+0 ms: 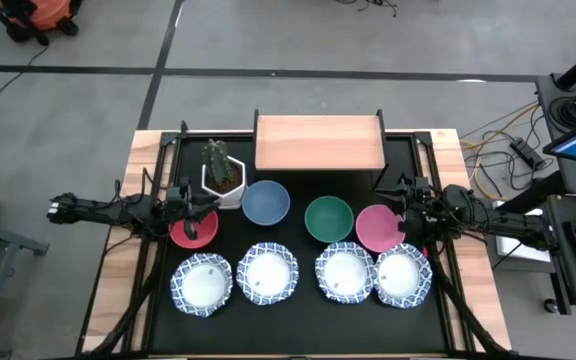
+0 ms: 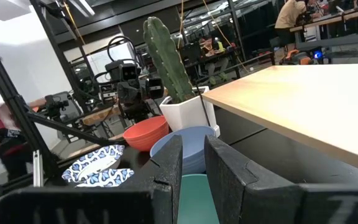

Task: Place and stack bowls onto a shelf

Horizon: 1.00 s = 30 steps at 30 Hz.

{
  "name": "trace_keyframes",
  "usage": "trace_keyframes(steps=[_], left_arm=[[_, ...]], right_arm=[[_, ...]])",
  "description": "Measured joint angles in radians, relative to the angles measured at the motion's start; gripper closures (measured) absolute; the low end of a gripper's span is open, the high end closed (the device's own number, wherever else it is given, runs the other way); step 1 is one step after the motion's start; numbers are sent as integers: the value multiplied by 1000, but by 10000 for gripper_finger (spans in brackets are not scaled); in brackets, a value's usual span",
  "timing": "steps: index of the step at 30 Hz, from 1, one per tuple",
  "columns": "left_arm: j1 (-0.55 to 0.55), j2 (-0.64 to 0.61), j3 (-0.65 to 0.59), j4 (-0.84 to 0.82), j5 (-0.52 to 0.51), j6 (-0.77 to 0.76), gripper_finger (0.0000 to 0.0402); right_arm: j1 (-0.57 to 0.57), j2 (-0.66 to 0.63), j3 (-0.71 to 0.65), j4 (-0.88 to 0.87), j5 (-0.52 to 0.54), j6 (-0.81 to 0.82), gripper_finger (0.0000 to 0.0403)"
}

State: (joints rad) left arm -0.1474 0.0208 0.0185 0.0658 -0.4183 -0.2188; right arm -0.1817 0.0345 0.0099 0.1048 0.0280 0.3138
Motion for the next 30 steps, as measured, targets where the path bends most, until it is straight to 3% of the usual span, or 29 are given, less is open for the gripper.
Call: trace_keyframes(steps=[11, 22, 25, 30], left_arm=[[0, 0, 0, 0, 0, 0, 318], [0, 0, 0, 0, 0, 0, 318], [0, 0, 0, 4, 0, -2, 318], [0, 0, 0, 46, 0, -202, 318]], right_arm=[[0, 0, 0, 0, 0, -116, 344], [0, 0, 0, 1, 0, -104, 344], [0, 0, 0, 21, 0, -38, 344], [1, 0, 0, 119, -57, 8, 344]])
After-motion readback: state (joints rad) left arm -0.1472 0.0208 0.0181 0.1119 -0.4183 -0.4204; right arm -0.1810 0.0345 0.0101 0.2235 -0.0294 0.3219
